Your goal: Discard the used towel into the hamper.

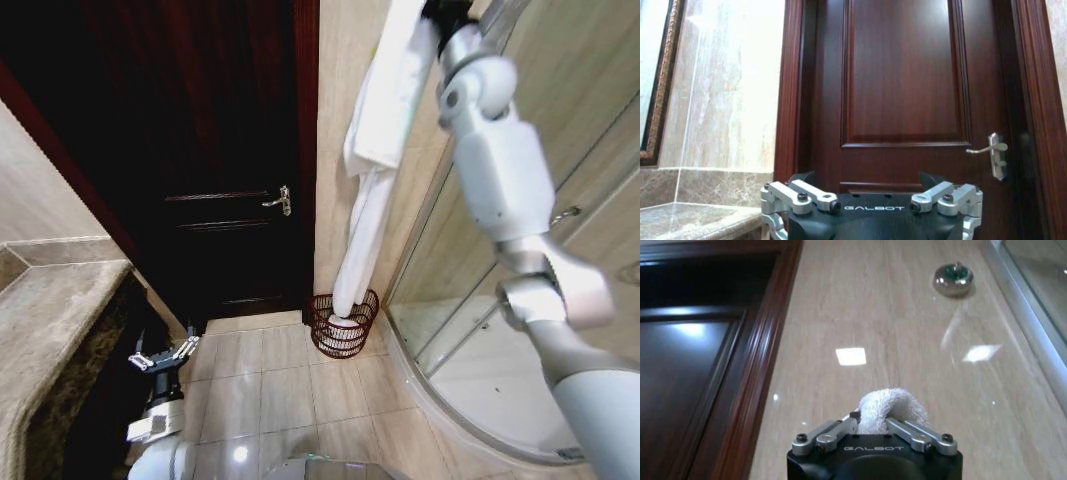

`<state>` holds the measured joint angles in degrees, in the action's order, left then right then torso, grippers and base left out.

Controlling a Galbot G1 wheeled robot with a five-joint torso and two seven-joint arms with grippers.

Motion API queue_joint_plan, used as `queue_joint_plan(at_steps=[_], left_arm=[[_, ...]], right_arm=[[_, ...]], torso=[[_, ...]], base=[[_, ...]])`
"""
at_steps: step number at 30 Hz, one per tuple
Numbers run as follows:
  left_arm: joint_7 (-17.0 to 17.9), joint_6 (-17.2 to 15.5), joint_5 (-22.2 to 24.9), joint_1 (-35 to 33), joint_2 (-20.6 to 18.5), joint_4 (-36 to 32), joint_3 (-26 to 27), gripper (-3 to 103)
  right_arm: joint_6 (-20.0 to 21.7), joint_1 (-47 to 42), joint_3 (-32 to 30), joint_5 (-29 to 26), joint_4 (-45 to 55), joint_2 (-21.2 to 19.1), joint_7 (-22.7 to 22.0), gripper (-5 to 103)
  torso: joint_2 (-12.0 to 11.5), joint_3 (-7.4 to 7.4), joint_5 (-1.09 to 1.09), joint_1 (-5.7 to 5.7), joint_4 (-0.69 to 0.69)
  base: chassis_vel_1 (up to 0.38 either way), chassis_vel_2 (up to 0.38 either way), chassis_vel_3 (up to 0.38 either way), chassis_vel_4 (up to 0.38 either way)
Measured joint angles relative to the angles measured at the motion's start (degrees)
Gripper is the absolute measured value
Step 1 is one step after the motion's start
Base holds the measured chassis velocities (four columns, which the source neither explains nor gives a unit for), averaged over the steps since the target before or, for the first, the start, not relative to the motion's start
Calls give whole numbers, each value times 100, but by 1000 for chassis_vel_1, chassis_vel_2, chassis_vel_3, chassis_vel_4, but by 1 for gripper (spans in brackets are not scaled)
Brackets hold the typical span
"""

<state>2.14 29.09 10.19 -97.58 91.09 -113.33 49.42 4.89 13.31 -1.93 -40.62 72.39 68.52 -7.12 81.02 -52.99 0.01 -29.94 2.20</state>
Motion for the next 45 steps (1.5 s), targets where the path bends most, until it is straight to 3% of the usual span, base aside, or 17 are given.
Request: queue_joint_plan(at_steps=[16,34,40,45], left_arm=[[-17,28,-58,-40,44,49,-14,100],[-36,225,-129,-188,107,54,33,100],[-36,272,-107,-234,106,56,83,100],[-35,283,-92,-228,105,80,102,100]], right_arm=[[-161,-1123,-132,183,456,-114,-24,4],[-415,-1673,-96,484,635,23,-288,4],[-160,-1740,-145,268,1259,-204,-505,4],[48,-972,-65,-218,1470,-507,-608,4]], torso=[[0,0,-1,1,0],[0,0,-1,1,1],[0,0,-2,1,-1],[0,1,0,1,-1]], base=[[0,0,0,0],[0,0,0,0],[0,0,0,0],[0,0,0,0]])
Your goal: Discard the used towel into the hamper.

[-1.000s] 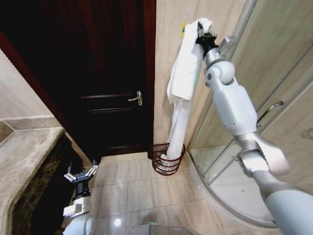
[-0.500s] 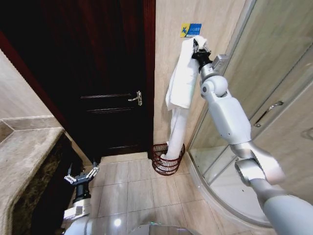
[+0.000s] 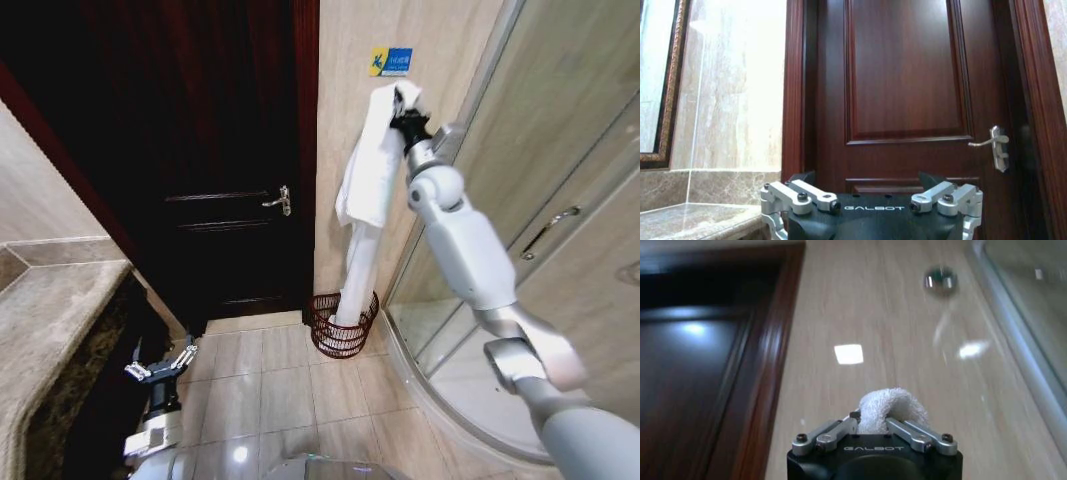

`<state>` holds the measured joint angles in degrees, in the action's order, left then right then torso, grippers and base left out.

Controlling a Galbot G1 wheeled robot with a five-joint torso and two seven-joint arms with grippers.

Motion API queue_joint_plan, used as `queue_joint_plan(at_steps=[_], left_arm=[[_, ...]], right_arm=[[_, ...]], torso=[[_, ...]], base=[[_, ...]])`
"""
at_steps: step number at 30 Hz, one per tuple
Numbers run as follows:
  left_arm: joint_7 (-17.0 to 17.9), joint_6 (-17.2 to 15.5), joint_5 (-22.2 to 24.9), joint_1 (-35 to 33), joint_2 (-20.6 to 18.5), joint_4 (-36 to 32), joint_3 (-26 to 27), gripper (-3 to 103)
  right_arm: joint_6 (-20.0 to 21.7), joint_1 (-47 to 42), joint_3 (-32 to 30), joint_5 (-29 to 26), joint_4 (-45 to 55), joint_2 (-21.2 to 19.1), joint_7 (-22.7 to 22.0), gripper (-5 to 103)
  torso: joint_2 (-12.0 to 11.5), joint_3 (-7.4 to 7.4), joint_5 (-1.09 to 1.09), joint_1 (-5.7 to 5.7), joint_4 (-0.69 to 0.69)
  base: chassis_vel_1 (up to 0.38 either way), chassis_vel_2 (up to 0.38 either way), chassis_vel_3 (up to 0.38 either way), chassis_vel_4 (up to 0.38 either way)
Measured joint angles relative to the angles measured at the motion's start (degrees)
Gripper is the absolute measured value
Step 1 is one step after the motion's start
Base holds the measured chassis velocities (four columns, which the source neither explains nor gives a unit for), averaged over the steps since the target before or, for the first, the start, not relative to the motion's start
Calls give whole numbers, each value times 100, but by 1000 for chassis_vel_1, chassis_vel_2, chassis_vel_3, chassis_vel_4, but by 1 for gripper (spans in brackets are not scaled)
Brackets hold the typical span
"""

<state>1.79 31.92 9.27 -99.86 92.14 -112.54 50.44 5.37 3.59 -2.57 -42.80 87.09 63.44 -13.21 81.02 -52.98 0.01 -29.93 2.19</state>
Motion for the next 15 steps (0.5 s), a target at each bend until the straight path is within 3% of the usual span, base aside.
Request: queue_joint_plan(at_steps=[9,15], left_arm=[[0,32,1,20,0,13,-57,100],[1,102,55,-25,0,21,-31,100]], right_arm=[[252,1497,520,-575,-326,-86,-135,4],[340,1516,566,-538,-425,-36,-270,4]], torso=[[1,1,1,0,1],[0,0,-1,-1,2]], base=[[0,0,0,0],[0,0,0,0]])
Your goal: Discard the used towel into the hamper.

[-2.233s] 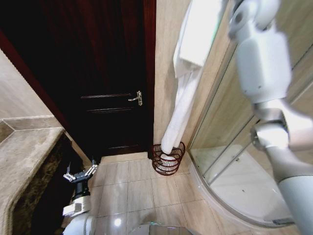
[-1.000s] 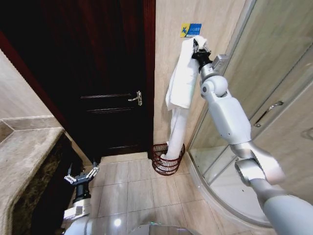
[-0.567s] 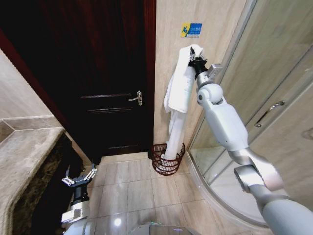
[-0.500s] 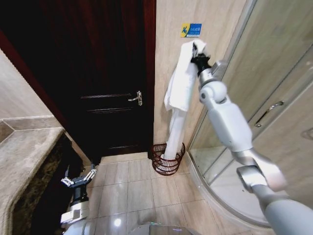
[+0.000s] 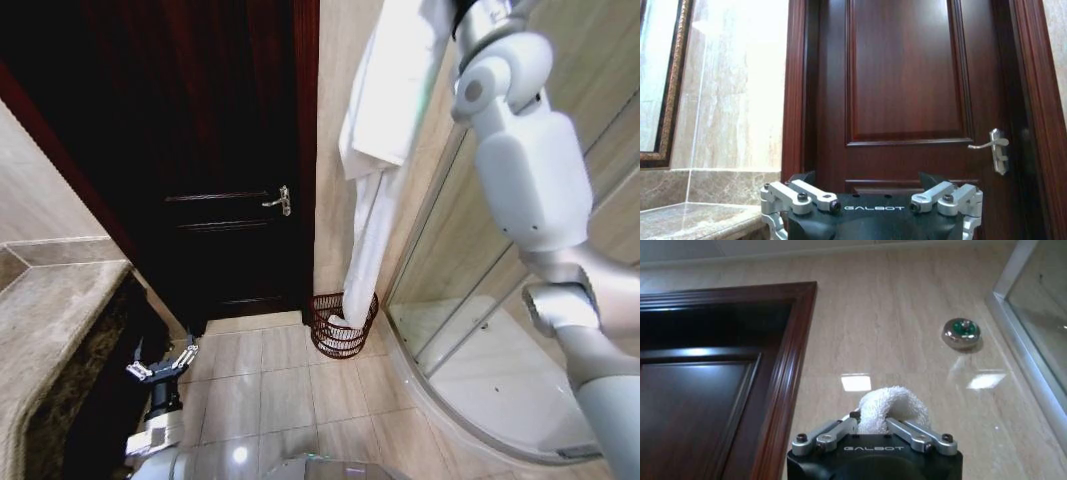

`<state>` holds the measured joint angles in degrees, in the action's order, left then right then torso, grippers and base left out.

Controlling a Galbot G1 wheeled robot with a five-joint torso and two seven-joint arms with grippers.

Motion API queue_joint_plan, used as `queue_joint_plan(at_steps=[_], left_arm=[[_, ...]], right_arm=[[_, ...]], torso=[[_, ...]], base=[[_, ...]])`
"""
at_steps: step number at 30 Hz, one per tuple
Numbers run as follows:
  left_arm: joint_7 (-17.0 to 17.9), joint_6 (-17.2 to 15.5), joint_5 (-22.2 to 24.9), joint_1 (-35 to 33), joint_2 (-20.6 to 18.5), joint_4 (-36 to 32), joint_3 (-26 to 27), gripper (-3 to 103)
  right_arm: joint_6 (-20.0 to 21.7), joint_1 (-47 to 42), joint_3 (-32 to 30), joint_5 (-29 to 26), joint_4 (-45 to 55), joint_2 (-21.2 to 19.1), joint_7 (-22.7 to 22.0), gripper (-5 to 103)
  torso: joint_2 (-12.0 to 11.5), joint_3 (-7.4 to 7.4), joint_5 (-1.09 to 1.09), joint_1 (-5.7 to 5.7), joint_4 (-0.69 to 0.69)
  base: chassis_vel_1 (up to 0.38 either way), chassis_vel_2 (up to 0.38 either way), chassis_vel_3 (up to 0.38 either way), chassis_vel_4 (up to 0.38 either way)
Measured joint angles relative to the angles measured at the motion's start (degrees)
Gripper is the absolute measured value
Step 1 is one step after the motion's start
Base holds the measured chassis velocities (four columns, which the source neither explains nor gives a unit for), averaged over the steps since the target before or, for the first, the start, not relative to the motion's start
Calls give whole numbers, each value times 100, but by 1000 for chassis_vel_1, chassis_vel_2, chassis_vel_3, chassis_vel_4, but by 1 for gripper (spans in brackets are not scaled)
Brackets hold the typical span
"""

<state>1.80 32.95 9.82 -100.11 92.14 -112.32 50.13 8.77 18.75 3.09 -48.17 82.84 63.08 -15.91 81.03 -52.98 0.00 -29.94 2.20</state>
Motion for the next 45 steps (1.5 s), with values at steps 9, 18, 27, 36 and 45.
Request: queue_joint_plan(at_steps=[9,18,27,36,45], left_arm=[[5,86,75,-57,0,55,73,100],[5,68,80,-18,-3,34,103,100],[5,64,80,-9,-3,68,98,100],[5,74,85,-37,-24,80,130,100],[5,98,79,-33,-3,122,120,100]], right_arm=[[-219,-488,-119,319,-360,143,33,4],[-652,-281,-189,606,-1029,427,250,4],[-733,-931,-196,791,-679,404,345,4],[-879,-1474,-417,1100,-704,579,417,4],[-917,-2020,-498,1239,-458,627,437,4]], torso=[[0,-1,-2,0,-1],[0,0,4,0,0],[0,0,0,0,0],[0,0,1,0,0],[0,0,0,1,-1]], base=[[0,0,0,0],[0,0,0,0],[0,0,0,0],[0,0,0,0],[0,0,0,0]])
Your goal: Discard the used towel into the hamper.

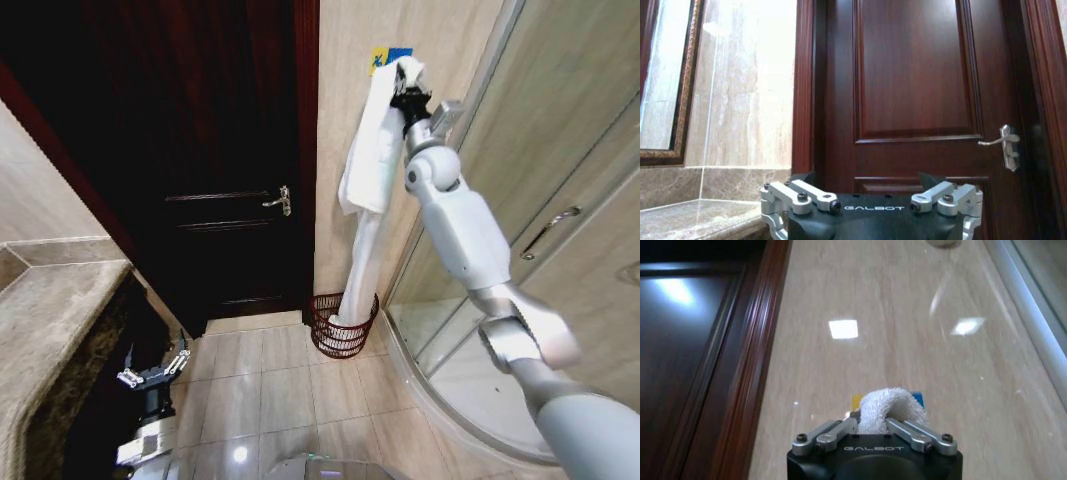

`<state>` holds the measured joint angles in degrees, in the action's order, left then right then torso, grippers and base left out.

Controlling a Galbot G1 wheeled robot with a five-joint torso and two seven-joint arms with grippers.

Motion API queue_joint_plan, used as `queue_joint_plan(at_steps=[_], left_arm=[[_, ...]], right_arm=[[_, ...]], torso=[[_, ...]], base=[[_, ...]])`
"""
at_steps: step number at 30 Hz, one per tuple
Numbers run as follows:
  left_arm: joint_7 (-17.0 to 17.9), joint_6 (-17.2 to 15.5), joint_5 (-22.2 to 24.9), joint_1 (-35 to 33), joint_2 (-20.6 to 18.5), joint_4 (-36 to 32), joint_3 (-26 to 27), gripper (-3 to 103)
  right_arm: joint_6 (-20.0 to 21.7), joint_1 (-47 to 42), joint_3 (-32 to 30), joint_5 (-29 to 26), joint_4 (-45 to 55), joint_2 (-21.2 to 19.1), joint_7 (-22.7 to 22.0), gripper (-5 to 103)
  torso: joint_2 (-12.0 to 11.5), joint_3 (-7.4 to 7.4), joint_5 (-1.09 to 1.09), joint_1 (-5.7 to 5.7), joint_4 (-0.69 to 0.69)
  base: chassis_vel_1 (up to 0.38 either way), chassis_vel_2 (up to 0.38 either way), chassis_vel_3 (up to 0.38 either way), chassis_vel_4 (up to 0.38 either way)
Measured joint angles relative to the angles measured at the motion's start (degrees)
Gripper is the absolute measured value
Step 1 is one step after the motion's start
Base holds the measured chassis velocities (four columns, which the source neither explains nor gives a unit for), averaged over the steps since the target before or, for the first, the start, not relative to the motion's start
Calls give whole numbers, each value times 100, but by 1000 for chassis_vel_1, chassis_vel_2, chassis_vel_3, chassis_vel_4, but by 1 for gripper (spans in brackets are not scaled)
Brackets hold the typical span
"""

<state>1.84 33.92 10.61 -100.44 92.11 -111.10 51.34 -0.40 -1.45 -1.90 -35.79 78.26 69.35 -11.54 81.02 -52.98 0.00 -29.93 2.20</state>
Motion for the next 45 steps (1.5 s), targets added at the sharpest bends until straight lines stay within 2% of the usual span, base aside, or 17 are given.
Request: queue_joint_plan(at_steps=[7,11,29,45], left_arm=[[0,6,-62,-40,2,5,-34,100],[0,57,-122,-75,3,26,-52,100],[-12,353,-211,-303,3,41,-6,100],[-24,366,-224,-332,3,12,-7,100]], right_arm=[[-49,-413,-96,124,101,72,51,4],[-56,-559,-103,146,176,75,63,4],[-99,-745,-156,287,-2,257,76,4],[-105,-647,-257,278,-413,142,249,4]], torso=[[-7,4,0,3,0],[-94,49,0,44,0],[-757,405,0,351,0],[-1254,673,0,579,0]], base=[[0,0,0,0],[0,0,0,0],[0,0,0,0],[0,0,0,0]])
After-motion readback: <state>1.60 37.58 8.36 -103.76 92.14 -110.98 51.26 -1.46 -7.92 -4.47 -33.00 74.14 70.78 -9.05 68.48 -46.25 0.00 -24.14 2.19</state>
